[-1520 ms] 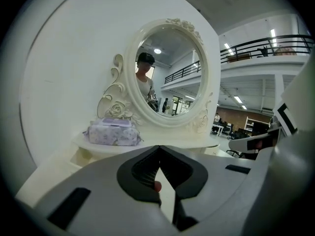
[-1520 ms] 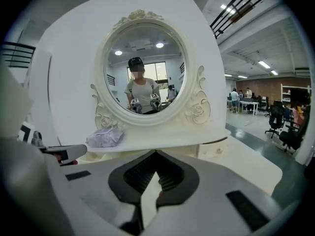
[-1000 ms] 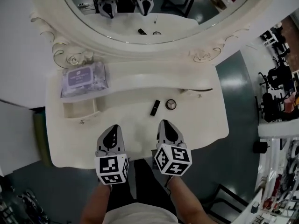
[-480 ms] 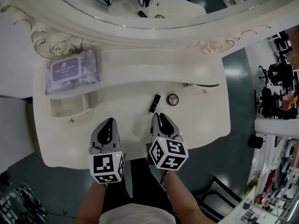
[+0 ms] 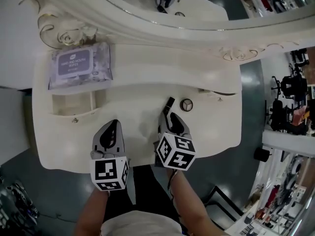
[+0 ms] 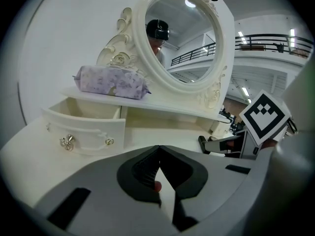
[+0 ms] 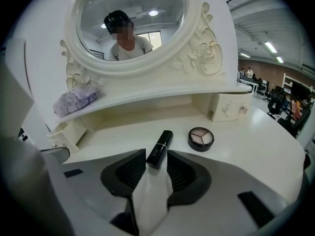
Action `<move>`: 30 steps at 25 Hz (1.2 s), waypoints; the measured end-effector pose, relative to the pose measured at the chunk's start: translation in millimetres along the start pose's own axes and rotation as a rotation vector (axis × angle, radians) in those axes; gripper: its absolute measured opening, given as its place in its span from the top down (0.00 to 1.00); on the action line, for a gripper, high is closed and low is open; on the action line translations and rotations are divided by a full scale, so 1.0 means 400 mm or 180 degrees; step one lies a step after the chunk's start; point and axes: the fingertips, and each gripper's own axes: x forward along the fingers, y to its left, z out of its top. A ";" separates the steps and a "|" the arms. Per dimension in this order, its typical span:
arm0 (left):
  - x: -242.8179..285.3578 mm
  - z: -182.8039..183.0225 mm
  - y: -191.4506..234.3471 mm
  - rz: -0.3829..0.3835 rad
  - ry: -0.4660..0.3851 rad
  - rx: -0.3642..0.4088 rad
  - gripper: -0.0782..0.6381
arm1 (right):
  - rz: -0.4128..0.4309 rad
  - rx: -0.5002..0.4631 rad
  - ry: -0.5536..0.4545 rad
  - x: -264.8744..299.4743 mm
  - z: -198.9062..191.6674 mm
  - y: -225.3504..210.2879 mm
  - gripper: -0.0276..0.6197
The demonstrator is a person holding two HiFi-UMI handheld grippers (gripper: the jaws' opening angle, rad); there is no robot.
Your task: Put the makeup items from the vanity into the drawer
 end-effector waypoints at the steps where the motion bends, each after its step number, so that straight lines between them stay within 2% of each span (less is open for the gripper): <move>1: 0.000 0.000 0.004 0.0008 -0.0002 -0.0013 0.88 | -0.0008 -0.0029 0.0020 0.005 0.002 0.001 0.74; 18: 0.002 -0.009 0.022 0.0067 0.0015 -0.0087 0.88 | 0.0008 -0.0299 0.0250 0.052 -0.003 0.018 0.73; 22: -0.002 -0.015 0.022 0.0087 0.0024 -0.0100 0.88 | -0.0064 -0.0372 0.0311 0.055 -0.007 0.010 0.79; 30: -0.022 -0.027 0.036 0.0179 0.0010 -0.0131 0.88 | 0.0028 -0.0427 0.0197 0.049 0.009 0.017 0.80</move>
